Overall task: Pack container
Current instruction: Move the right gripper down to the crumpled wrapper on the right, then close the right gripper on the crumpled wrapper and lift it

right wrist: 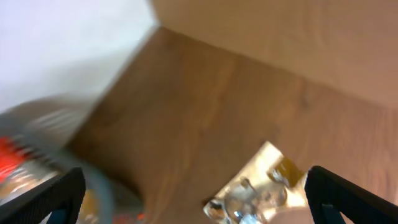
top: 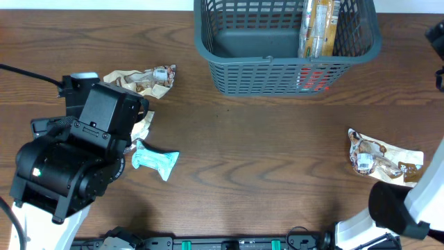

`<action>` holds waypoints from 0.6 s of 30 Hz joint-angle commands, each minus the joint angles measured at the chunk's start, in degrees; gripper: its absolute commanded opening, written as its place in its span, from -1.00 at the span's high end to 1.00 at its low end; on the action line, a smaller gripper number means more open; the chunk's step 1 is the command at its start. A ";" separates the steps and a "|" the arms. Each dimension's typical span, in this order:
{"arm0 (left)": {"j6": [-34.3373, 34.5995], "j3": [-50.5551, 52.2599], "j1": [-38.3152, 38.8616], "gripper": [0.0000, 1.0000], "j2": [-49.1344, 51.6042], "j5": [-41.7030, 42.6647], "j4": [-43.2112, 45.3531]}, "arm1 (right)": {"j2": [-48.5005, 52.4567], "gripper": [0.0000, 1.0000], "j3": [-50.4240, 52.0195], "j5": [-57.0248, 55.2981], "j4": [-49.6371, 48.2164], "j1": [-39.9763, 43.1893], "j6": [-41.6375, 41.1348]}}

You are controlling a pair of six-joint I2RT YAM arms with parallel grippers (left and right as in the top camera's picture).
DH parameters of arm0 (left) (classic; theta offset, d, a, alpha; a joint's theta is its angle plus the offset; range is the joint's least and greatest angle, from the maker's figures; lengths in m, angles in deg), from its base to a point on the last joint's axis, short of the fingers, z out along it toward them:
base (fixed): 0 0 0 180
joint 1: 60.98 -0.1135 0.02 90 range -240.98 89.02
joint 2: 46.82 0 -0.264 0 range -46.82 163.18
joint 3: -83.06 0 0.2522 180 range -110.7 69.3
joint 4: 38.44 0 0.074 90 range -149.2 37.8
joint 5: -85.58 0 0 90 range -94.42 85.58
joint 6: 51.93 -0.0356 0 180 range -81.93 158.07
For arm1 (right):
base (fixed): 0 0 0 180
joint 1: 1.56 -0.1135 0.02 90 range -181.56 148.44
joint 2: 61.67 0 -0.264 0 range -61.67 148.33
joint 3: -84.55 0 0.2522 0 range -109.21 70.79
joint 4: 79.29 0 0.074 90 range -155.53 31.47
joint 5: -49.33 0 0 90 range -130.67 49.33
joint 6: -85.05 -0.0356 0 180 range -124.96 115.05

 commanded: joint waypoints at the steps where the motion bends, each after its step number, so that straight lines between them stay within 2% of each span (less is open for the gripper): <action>1: 1.11 -0.09 -0.37 -0.98 0.22 -0.13 -0.17 | -1.33 -0.97 9.66 1.95 0.42 3.87 -13.27; 4: 1.14 -0.09 -0.37 -0.98 0.22 -0.13 -0.17 | -4.00 -0.99 21.07 6.19 0.39 7.76 -19.85; 11: 1.11 -0.09 -0.37 -0.98 0.22 -0.15 0.55 | -10.67 -0.99 43.50 9.03 -0.90 11.96 -21.09; 15: 1.09 -0.09 -0.37 -0.98 0.22 -0.15 0.70 | -16.39 -0.98 56.83 11.41 -9.75 12.02 -19.04; 18: 1.09 -0.09 -0.37 -0.98 0.22 -0.15 0.68 | -21.79 -0.98 67.91 21.90 -21.86 13.70 -15.30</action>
